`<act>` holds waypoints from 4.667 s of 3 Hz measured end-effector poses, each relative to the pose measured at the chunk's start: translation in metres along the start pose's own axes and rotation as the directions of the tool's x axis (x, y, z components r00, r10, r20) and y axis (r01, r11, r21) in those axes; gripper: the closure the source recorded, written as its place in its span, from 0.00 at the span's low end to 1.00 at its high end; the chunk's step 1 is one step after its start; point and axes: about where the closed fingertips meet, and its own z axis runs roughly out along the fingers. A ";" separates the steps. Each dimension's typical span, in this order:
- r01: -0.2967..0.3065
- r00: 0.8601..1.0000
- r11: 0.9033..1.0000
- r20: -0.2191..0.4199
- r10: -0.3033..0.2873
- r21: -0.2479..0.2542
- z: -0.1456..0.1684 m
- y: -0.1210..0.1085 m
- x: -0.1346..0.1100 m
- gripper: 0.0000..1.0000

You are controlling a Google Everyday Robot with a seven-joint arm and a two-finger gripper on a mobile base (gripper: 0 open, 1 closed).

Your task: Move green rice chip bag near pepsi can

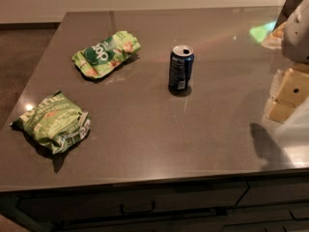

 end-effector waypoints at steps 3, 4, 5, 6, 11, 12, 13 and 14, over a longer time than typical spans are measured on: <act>0.081 0.986 0.996 0.148 -0.076 -0.027 0.011 -0.055 -0.089 0.00; 0.126 0.971 0.991 0.211 -0.115 -0.040 0.020 -0.072 -0.132 0.00; 0.162 0.957 0.986 0.251 -0.145 -0.047 0.029 -0.078 -0.164 0.00; 0.172 0.946 0.984 0.286 -0.153 -0.043 0.037 -0.084 -0.196 0.00; 0.314 0.935 0.949 0.170 -0.312 0.015 0.154 -0.161 -0.326 0.00; 0.313 0.935 0.949 0.170 -0.311 0.015 0.154 -0.161 -0.326 0.00; 0.315 0.936 0.949 0.165 -0.312 0.005 0.165 -0.167 -0.325 0.00; 0.316 0.939 0.949 0.145 -0.313 -0.001 0.186 -0.191 -0.318 0.00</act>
Offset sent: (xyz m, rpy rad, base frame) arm 0.0796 0.0754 0.0267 0.1115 -0.0034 0.1403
